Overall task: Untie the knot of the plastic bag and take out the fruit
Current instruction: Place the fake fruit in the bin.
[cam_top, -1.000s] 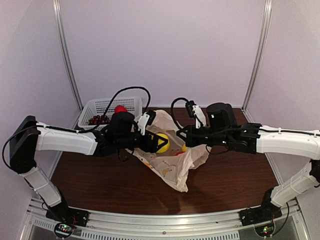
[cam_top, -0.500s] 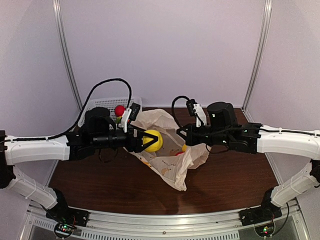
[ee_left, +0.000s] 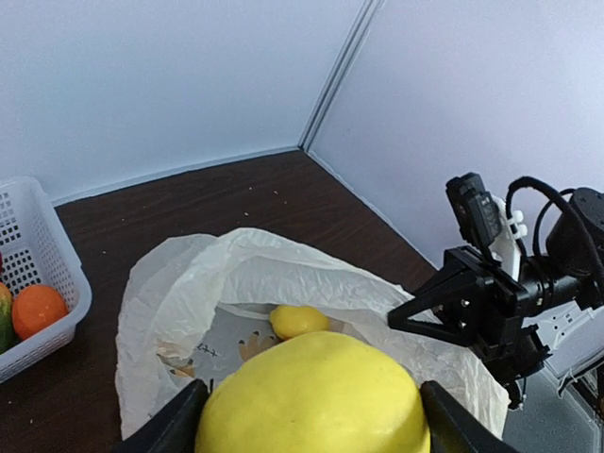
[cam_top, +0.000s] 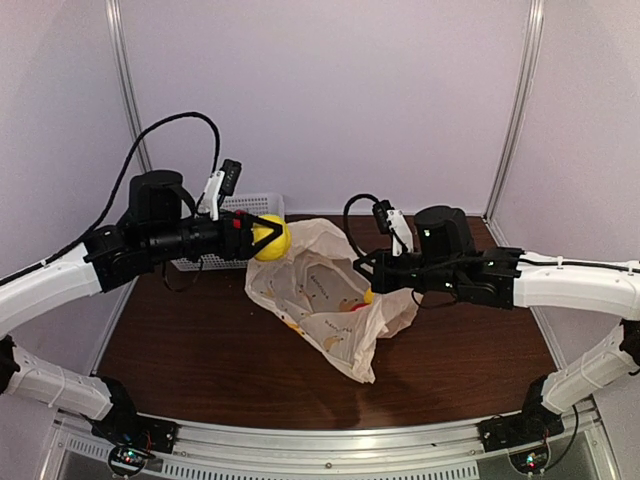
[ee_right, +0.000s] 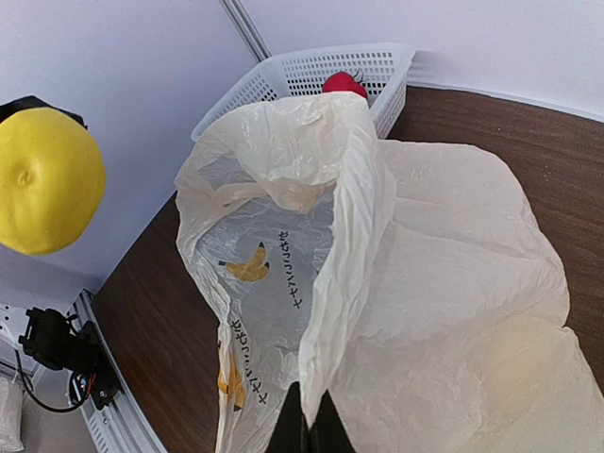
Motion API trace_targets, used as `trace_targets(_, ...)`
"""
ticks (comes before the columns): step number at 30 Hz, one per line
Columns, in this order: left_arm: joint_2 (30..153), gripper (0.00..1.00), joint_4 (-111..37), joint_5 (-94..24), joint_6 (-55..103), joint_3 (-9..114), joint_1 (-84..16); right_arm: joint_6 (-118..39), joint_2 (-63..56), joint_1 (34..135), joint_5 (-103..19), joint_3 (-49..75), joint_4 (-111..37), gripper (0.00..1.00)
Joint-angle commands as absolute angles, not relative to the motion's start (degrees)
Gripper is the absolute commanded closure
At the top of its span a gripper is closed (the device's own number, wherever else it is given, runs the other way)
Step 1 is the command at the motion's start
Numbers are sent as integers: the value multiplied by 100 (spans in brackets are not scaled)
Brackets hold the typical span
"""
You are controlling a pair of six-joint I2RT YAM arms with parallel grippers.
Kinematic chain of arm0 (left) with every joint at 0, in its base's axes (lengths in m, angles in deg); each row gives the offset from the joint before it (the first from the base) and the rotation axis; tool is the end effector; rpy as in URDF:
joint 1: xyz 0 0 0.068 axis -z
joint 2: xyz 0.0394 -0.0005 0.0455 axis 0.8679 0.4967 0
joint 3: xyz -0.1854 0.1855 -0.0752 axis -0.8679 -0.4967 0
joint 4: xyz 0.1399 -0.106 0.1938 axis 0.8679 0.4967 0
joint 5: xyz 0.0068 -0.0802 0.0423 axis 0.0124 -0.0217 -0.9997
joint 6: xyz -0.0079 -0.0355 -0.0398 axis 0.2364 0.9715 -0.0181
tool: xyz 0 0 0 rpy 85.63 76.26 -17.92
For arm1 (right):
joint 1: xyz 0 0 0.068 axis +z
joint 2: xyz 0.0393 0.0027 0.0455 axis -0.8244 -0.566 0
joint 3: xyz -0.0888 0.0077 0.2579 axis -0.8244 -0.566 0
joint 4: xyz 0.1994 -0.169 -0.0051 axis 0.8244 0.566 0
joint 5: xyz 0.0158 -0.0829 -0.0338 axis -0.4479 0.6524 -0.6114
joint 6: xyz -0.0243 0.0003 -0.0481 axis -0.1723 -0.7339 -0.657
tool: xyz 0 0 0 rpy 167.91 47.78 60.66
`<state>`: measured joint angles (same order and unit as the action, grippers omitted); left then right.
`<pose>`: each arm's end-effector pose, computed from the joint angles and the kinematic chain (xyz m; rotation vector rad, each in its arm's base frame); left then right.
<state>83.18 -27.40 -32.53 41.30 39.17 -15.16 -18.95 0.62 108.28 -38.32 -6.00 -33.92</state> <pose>0.1869 -0.1968 0.3545 0.4237 1.9241 -1.0510 0.1864 0.2495 0.2979 -0.5139 2.0588 0.9556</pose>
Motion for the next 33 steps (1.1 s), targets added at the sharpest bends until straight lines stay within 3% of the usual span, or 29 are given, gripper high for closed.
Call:
trace_targets(1,8424,39,-2182,-3262,3965,4311,-2106,-1871,232,10877,-3718,-704,-3418,100)
trace_targets(16,9903,40,-2831,-3575,3753,4463,-4120,-1814,322,10917,-3601,-771,-3369,100)
trace_targets(33,11607,40,-3456,-4468,3390,4719,-5003,-1732,229,11011,-3637,-744,-3446,100)
